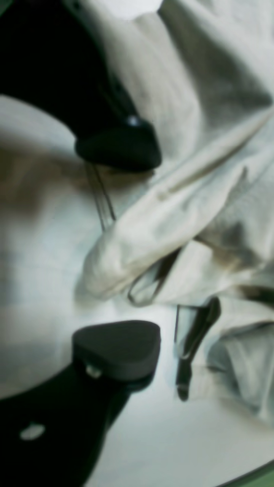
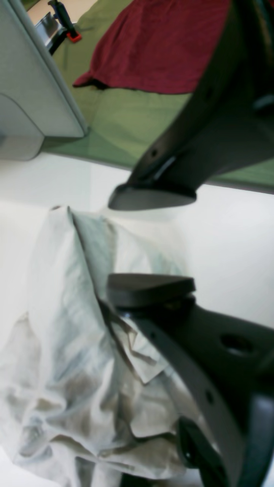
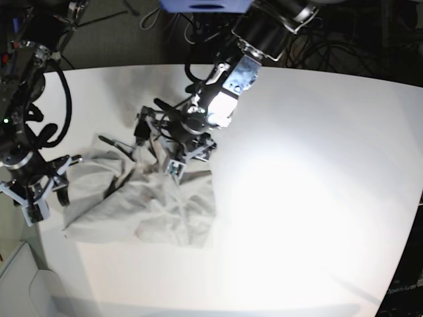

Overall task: Layout the t-shirt on the table in an organized manner, then fold the t-shirt properly
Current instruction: 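Grasp another edge of the shirt with the left gripper, then lift the shirt with both grippers and stretch it between them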

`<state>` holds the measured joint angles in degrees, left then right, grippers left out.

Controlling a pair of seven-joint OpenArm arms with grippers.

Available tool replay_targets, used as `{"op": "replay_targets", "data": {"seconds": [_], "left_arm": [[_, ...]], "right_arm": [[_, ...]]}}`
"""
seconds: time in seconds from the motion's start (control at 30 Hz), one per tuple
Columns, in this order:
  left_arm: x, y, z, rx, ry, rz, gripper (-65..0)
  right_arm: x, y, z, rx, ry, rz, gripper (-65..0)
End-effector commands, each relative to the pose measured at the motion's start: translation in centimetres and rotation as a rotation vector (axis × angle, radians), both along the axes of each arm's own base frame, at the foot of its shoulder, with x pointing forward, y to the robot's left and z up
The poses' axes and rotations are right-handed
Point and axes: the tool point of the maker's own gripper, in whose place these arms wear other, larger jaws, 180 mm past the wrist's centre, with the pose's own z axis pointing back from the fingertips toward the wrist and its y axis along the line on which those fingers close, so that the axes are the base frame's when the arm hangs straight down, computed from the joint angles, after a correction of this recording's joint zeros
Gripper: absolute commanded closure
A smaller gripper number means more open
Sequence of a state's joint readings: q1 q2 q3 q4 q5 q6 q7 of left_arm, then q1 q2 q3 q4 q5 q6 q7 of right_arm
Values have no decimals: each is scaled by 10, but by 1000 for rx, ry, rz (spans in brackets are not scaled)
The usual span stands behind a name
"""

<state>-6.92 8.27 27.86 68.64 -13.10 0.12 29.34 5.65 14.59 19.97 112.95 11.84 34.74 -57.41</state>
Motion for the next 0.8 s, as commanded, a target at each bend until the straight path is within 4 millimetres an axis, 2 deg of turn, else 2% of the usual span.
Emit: {"op": "replay_targets", "data": {"seconds": [0.0, 0.03, 0.17, 0.2, 0.3, 0.37, 0.47, 0.63, 0.77], "left_arm": [[14, -8, 21, -35, -53, -1, -465], [15, -8, 21, -34, -54, -2, -398], [17, -5, 22, -36, -54, 13, -61], [17, -5, 23, -35, -53, 12, 0], [19, -8, 40, -66, -89, 16, -22], [17, -10, 58, -101, -125, 21, 0], [18, 7, 87, -124, -211, 34, -6], [24, 73, 121, -98, -265, 164, -6], [15, 122, 159, -80, -344, 234, -6]], "right_arm": [[5, -1, 16, -11, -53, 10, -281], [5, -1, 16, -11, -53, 10, -281], [0, 0, 9, -9, -37, 13, -281], [0, 0, 8, -9, -34, 13, -281], [-3, 0, 5, -7, -25, 13, -281], [-4, 1, 2, -7, -18, 14, -281], [-5, 1, 1, -7, -14, 14, -281], [-6, 1, 0, -7, -12, 14, -281], [-6, 1, 0, -4, -12, 14, -281]]}}
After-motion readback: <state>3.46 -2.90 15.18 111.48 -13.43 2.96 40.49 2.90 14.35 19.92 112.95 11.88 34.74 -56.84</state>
